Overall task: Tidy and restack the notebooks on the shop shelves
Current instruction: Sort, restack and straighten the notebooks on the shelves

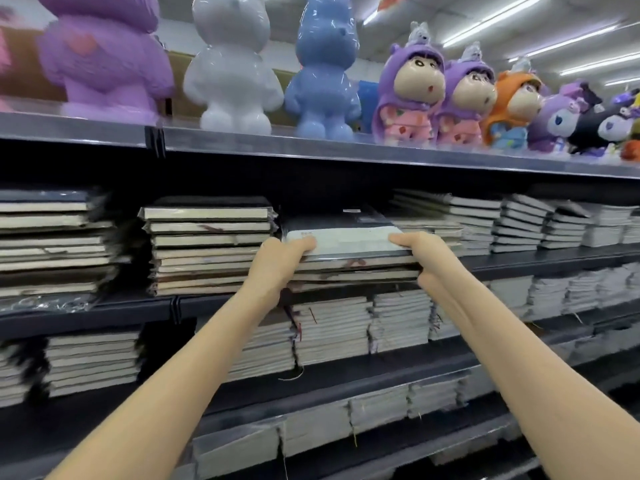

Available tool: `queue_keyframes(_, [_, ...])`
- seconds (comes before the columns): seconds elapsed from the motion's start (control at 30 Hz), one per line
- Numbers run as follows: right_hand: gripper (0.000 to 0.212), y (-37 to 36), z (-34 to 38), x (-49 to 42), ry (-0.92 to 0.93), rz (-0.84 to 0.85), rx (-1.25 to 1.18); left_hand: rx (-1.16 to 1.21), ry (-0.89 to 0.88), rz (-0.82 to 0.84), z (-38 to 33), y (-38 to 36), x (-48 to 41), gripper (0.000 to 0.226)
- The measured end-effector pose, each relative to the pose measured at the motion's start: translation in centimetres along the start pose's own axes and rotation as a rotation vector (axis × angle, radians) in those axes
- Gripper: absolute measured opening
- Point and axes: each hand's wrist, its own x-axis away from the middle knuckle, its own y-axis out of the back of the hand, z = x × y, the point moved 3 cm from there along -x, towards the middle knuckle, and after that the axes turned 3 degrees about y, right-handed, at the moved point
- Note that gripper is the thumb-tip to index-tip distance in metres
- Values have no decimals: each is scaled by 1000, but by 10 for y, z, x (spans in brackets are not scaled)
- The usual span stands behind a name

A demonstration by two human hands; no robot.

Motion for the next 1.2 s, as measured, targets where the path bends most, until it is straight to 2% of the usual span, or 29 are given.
queue_keyframes(0.07, [58,-7,2,-21,-24,31,10,-124,-105,-65,1,-1,4,46])
queue_keyframes(0.13, [59,-14,3,-38,-32,46,17,-412,-304,-194,4,1,10,65])
queue_keyframes(0.2, [57,-17,6,-54,-41,87,40,-702,-515,-364,5,-1,14,63])
queue_keyframes(0.27, [54,-15,8,-64,13,75,166,-911,-686,-450,5,-5,8,59])
queue_keyframes(0.33, [59,-7,7,-62,220,42,447,-967,-808,-477,3,-8,3,55])
queue_keyframes(0.4, [61,0,5,-43,581,-29,811,-979,-872,-469,3,-11,2,51])
queue_keyframes(0.47, [53,-5,-1,-26,938,36,986,-977,-872,-436,3,-13,0,50])
queue_keyframes(0.53, [48,-10,-8,-33,1086,158,1037,-974,-853,-426,3,-13,-3,49])
queue_keyframes(0.7, [48,-22,-5,-63,1049,197,1082,-1086,-850,-443,-4,-16,-19,43])
queue_keyframes(0.8, [48,-27,-5,-74,1067,197,1131,-1166,-935,-439,-6,-18,-27,32])
queue_keyframes(0.87, [48,-28,-7,-82,1064,191,1152,-1204,-972,-424,-5,-18,-32,34])
queue_keyframes(1.03, [50,-31,-14,-92,1027,184,1236,-1242,-903,-438,-3,-20,-40,33])
queue_keyframes(1.1, [51,-31,-16,-87,1058,141,1274,-1258,-903,-455,-2,-18,-36,34])
queue_keyframes(1.2, [42,-27,-19,-70,1244,-39,1217,-1246,-905,-501,2,-7,-20,36])
